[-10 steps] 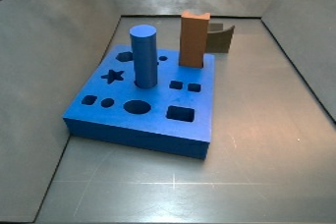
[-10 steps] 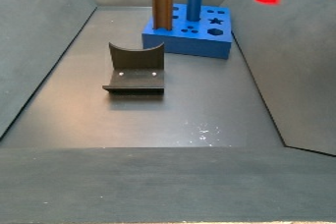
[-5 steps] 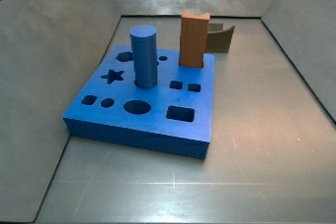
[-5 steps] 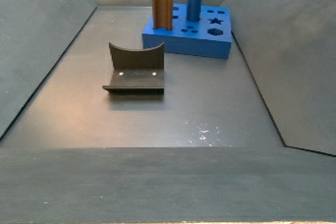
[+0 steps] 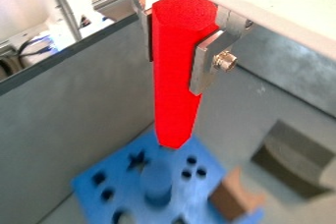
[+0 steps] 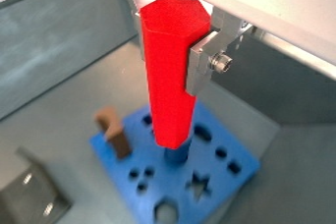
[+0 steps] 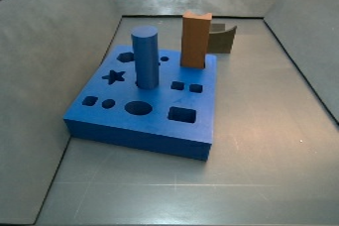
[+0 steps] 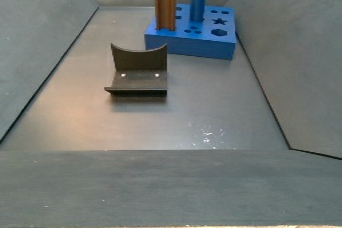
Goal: Pick up the hexagon object. Move up. Move to above the board. Insert the hexagon object.
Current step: Move to above the board, then insert the hexagon object.
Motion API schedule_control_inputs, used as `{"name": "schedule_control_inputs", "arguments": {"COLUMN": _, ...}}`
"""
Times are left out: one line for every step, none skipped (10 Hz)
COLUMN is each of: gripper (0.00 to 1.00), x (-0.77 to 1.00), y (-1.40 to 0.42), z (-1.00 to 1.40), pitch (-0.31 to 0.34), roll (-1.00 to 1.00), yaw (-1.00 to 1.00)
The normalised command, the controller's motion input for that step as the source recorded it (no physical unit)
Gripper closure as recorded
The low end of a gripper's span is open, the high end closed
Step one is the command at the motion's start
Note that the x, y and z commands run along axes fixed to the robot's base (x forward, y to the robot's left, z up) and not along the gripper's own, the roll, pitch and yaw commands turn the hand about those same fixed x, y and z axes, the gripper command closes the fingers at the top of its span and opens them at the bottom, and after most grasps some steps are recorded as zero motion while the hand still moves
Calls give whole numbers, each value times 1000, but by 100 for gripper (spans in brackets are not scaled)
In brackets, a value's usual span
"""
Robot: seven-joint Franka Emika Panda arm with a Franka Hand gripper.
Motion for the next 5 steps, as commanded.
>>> {"name": "schedule_control_inputs", "arguments": {"gripper": 100, "x": 428, "y": -632, "z": 85, "pitch": 145, "roll": 71, "yaw": 9}}
{"name": "schedule_control_inputs", "arguments": {"gripper": 100, "x": 337, "y": -457, "z": 65, "pitch": 146, "roll": 78, "yaw": 14}}
{"name": "schedule_control_inputs", "arguments": {"gripper": 100, "x": 195, "y": -236, "z": 50, "pitch": 114, "roll": 72, "yaw": 11}}
{"name": "schedule_control_inputs", "arguments": {"gripper": 100, "x": -629, "y": 526, "z": -1000, "pitch": 0, "roll": 0, "yaw": -429}}
{"name": "schedule_control_inputs", "arguments": {"gripper": 100, "x": -629, "y": 529, "z": -857, "pitch": -49, "roll": 53, "yaw": -363}}
